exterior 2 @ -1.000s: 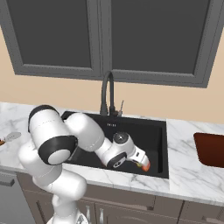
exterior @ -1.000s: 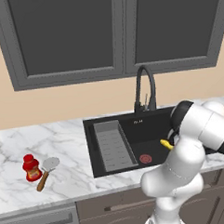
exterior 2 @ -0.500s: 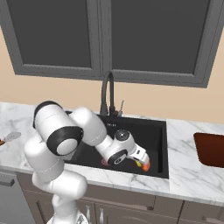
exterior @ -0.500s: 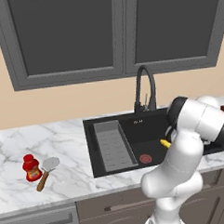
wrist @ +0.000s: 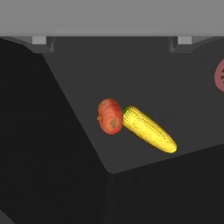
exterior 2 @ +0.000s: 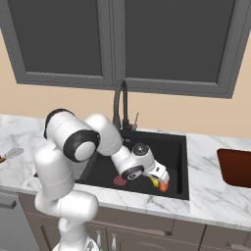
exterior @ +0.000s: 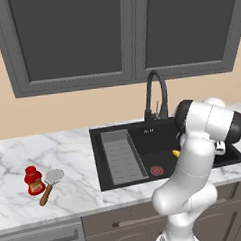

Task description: Pick up all produce items and place them in the sink. Turn on the sink faucet to wash them. Then turn the sink off and put them in the tray.

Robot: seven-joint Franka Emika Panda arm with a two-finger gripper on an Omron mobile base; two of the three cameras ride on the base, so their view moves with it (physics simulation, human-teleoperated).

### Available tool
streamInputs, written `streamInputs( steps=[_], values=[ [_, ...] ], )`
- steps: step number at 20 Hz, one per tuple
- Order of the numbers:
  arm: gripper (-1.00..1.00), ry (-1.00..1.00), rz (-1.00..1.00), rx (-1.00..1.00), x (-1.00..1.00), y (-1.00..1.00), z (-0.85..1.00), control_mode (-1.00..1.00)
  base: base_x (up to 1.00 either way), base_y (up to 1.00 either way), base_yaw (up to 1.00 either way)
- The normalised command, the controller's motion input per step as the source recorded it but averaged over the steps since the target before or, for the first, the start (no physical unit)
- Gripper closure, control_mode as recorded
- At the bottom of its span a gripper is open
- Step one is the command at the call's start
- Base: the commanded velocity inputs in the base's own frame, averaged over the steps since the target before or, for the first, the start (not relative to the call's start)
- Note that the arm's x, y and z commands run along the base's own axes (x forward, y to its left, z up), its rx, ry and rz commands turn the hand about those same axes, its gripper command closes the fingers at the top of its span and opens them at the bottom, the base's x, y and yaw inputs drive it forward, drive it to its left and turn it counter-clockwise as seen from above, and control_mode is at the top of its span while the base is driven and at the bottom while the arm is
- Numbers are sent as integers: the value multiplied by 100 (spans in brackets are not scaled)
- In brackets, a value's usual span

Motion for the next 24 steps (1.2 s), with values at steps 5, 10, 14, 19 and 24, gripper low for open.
streamInputs(
  steps=[5, 10, 14, 19, 24],
  values=[
    [-100, 0, 6, 0, 7, -17, -19, -100, 0, 0, 0],
    [-100, 0, 7, 0, 2, -11, -32, -100, 0, 0, 0],
    [-100, 0, 7, 0, 0, -3, -33, -100, 0, 0, 0],
    [-100, 0, 4, 0, 0, 0, -24, -100, 0, 0, 0],
    [-100, 0, 1, 0, 0, 0, -13, -100, 0, 0, 0]
  ],
)
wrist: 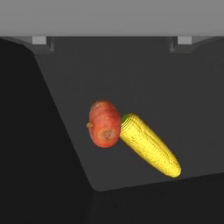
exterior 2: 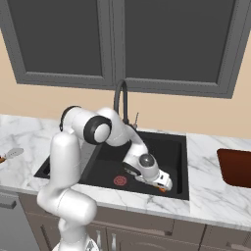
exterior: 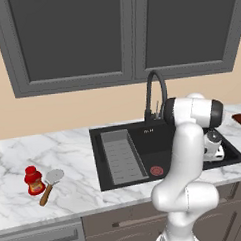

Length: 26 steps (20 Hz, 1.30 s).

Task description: Pick up all produce items and place them in the sink. Turn on the sink faucet to wash them. Then turn the sink off and put them in the tray.

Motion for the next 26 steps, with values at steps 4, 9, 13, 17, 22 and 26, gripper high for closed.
streamInputs(
  steps=[4, 9, 13, 17, 22, 26],
  values=[
    [-100, 0, 0, 0, 0, -8, -2, -100, 0, 0, 0],
    [-100, 0, 0, 0, 2, -9, 0, -100, 0, 0, 0],
    [-100, 0, 0, 0, 5, -3, 2, -100, 0, 0, 0],
    [-100, 0, 0, 0, 12, -2, 9, -100, 0, 0, 0],
    [-100, 0, 0, 0, 10, -7, 18, -100, 0, 0, 0],
    [-100, 0, 0, 0, 4, -16, 17, -100, 0, 0, 0]
  ],
)
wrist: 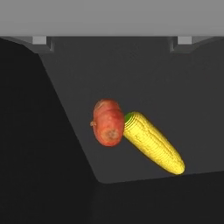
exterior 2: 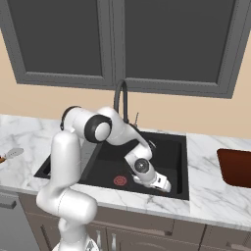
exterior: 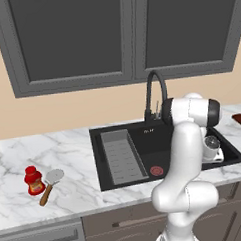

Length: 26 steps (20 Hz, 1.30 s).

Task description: Pick up all produce items and place them in the sink. Turn on the sink faucet to wash them. Then turn the sink off and put them in the tray.

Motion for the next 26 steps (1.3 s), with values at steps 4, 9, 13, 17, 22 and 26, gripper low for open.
streamInputs(
  steps=[4, 9, 13, 17, 22, 26],
  values=[
    [-100, 0, 0, 0, 9, -12, 17, -100, 0, 0, 0],
    [-100, 0, 0, 0, 14, -3, 9, -100, 0, 0, 0],
    [-100, 0, 0, 0, 10, -3, 0, -100, 0, 0, 0],
    [-100, 0, 0, 0, 13, -4, 0, -100, 0, 0, 0],
    [-100, 1, 0, 0, 18, -4, 0, -100, 0, 0, 0],
    [-100, 1, 0, 0, 22, -4, -5, -100, 0, 0, 0]
  ],
)
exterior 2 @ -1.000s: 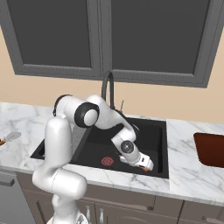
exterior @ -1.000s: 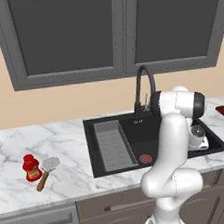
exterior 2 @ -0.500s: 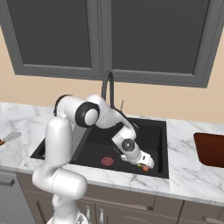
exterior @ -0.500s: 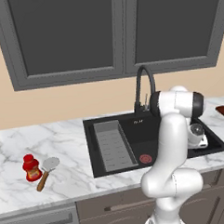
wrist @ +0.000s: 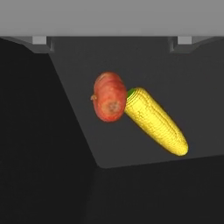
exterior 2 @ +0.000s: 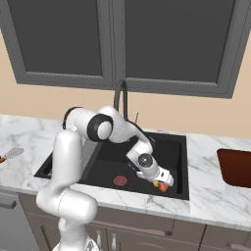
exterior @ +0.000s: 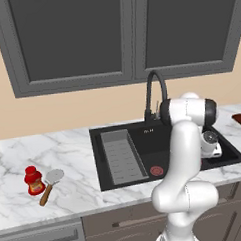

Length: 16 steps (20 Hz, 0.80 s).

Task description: Pick up all produce items and place them in the sink. Turn on the sink faucet to wash them. Then turn the sink off and put them in the tray.

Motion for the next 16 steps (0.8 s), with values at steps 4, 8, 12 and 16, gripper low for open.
streamInputs(
  steps=[4, 8, 12, 16],
  values=[
    [-100, 1, 0, 0, 21, -4, -11, -100, 0, 0, 0],
    [-100, 1, 0, 0, 21, -7, -19, -100, 0, 0, 0],
    [-100, 2, 0, 0, 15, -9, -19, -100, 0, 0, 0],
    [-100, 2, 0, 0, 12, -7, -18, -100, 0, 0, 0]
  ],
)
